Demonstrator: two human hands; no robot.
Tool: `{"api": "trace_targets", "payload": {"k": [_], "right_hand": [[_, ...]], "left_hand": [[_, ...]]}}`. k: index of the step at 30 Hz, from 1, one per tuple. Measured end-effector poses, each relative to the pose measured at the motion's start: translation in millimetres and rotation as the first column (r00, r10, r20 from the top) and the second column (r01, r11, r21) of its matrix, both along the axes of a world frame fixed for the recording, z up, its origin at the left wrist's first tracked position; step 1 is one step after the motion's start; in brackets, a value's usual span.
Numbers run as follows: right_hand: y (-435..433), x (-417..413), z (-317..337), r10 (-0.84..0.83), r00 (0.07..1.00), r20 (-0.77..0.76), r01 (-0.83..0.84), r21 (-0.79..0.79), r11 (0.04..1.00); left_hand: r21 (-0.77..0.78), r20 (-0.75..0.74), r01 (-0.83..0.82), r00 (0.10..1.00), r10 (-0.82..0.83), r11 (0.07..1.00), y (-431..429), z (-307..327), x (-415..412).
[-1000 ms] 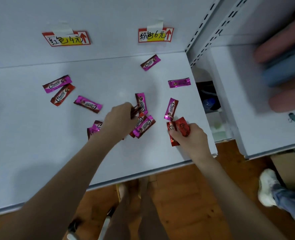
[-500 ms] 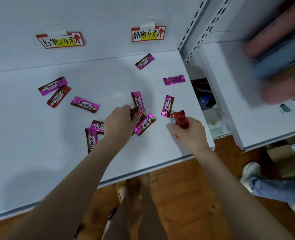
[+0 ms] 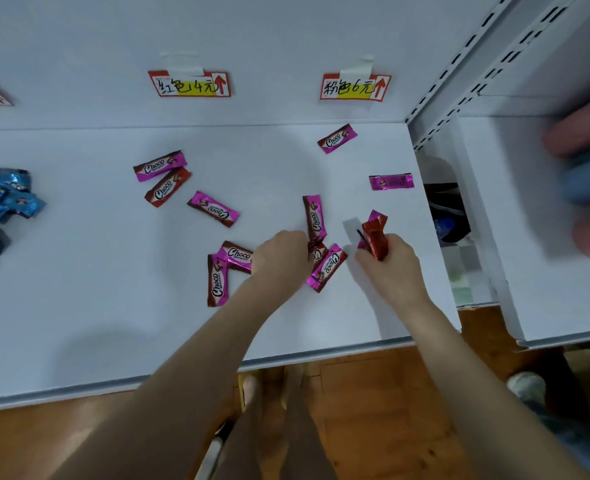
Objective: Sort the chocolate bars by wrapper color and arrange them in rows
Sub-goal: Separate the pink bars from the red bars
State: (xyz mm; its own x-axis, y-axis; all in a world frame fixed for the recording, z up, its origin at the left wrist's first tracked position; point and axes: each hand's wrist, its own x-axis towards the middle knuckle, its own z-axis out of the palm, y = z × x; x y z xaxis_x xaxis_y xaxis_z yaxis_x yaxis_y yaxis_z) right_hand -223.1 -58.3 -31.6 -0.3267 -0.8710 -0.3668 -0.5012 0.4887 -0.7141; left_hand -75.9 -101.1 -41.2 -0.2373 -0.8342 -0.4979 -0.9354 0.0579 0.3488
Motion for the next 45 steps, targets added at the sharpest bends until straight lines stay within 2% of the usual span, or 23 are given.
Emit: {"api": "trace_targets", "payload": {"k": [3,5,7,11,14,17,20,22,27,32,39,45], "right_hand": [[-7.5,-0.5,-1.5,0.012,1.000,0.001,-0.012,-0.006,1.000],[-14.0,0.0,-0.2,0.057,0.998,-0.022,-0.057,-0.011,0.998],[-22.7,3.2,1.0,0.104,0.994,-0.017,-0.104,-0.016,0.994],[-43.8,20.3,-1.8,0.220,0.976,-0.004,-0.220,-0.034,0.975],[-59.4,41.0,-5.8,0.328,0.945,-0.004,-0.328,-0.054,0.943],[-73.8,62.7,-6.9,0.438,0.898,-0.042,-0.440,-0.068,0.895],[-87.2,81.1,-8.4,0.513,0.856,-0.065,-0.517,-0.071,0.853],[-98.8,94.3,-8.6,0.552,0.828,-0.100,-0.560,-0.077,0.825],[-134.7,139.6,-8.8,0.586,0.789,-0.183,-0.611,-0.145,0.778],[-161.0,197.0,-17.0,0.625,0.743,-0.239,-0.667,-0.195,0.719],[-184.4,243.6,-35.2,0.657,0.651,-0.380,-0.730,-0.077,0.679],[-149.7,215.7,-40.0,0.631,0.668,-0.395,-0.699,-0.040,0.714]], "left_hand": [[-0.025,-0.158,-0.075,0.985,0.070,0.997,3.3,1.8,7.1],[-0.020,-0.315,-0.208,0.930,0.191,0.978,4.7,6.2,20.3],[-0.013,-0.403,-0.355,0.857,0.320,0.935,3.4,13.2,39.6],[-0.066,-0.447,-0.567,0.753,0.484,0.821,-7.3,21.7,81.8],[-0.125,-0.401,-0.632,0.737,0.544,0.765,-17.4,20.4,110.5],[-0.180,-0.274,-0.649,0.755,0.596,0.739,-35.7,11.9,137.9],[-0.192,-0.091,-0.569,0.821,0.563,0.799,-55.4,-0.4,156.5],[-0.149,-0.049,-0.546,0.837,0.545,0.825,-62.3,-6.3,162.6],[-0.108,-0.122,-0.530,0.847,0.518,0.841,-57.9,-10.4,177.5],[-0.049,-0.308,-0.661,0.723,0.619,0.748,-30.1,-5.8,204.7],[-0.042,-0.410,-0.719,0.646,0.644,0.694,-25.3,-5.7,232.5],[-0.014,-0.461,-0.718,0.622,0.633,0.696,-34.5,-9.1,230.9]]}}
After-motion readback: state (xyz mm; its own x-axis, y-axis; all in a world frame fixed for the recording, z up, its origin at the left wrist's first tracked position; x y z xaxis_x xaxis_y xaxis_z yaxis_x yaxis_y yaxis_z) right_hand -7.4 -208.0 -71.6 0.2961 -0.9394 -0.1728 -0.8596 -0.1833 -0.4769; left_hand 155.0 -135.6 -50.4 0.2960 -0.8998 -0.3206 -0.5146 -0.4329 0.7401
